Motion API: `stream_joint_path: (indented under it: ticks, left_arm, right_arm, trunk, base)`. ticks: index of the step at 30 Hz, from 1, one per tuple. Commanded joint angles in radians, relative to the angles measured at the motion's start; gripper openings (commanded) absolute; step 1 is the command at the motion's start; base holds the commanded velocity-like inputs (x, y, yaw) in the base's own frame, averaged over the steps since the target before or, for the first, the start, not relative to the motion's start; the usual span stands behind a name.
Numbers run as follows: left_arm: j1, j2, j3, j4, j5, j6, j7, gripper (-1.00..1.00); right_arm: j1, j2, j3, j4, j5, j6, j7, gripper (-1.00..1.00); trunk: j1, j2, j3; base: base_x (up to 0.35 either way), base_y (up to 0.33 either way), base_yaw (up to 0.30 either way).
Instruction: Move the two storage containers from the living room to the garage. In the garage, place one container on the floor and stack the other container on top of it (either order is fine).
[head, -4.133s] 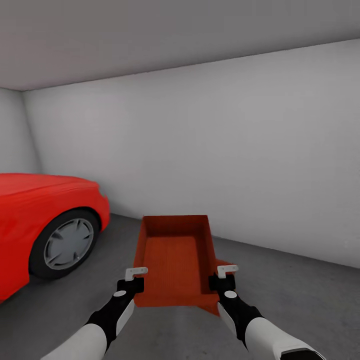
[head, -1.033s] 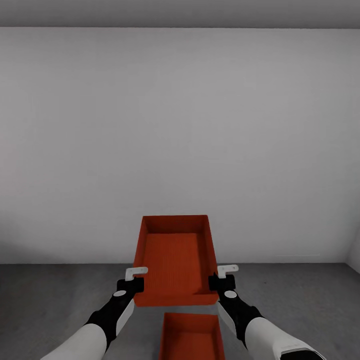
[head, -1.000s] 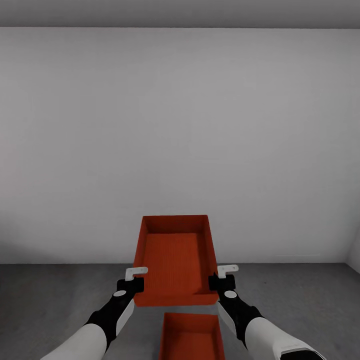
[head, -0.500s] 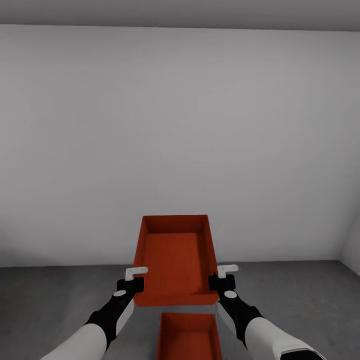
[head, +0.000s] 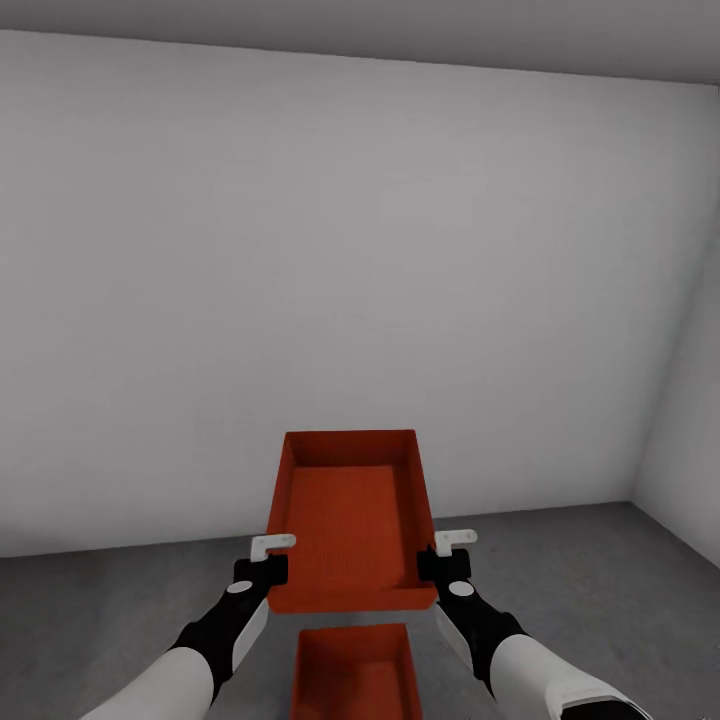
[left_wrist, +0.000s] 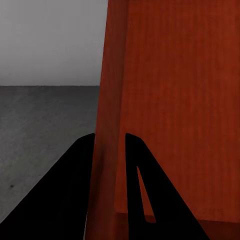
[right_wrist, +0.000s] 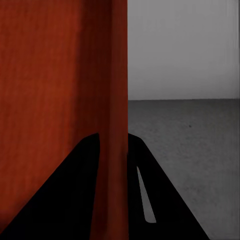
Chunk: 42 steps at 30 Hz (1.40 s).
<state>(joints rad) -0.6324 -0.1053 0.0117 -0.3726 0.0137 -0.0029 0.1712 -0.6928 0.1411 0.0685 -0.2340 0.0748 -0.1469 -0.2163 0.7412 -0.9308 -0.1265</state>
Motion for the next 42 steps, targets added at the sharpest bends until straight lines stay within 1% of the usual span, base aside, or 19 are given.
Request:
stream_joint_path:
  ticks: [1,7,42]
  left_arm:
    - [-0.001,0.038,0.014,-0.008,-0.014,-0.054,0.016,-1.00]
    - [-0.001,0.038,0.014,-0.008,-0.014,-0.054,0.016,-1.00]
    - [-0.001,0.037,0.014,-0.008,-0.014,-0.054,0.016,-1.00]
  right_arm:
    - [-0.001,-0.011,-0.009,0.004,-0.003,-0.002,-0.009,-1.00]
    - [0.000,-0.011,-0.009,0.004,-0.003,-0.002,-0.009,-1.00]
    - [0.000,-0.008,-0.009,0.004,-0.003,-0.002,-0.009,-1.00]
  trunk:
    - [0.000,-0.001,-0.002]
    - [0.000,-0.001,-0.006]
    - [0.000,-0.001,-0.061]
  base:
    - [0.000,0.000,-0.047]
    - [0.000,0.000,-0.010]
    - [0.000,0.000,0.000]
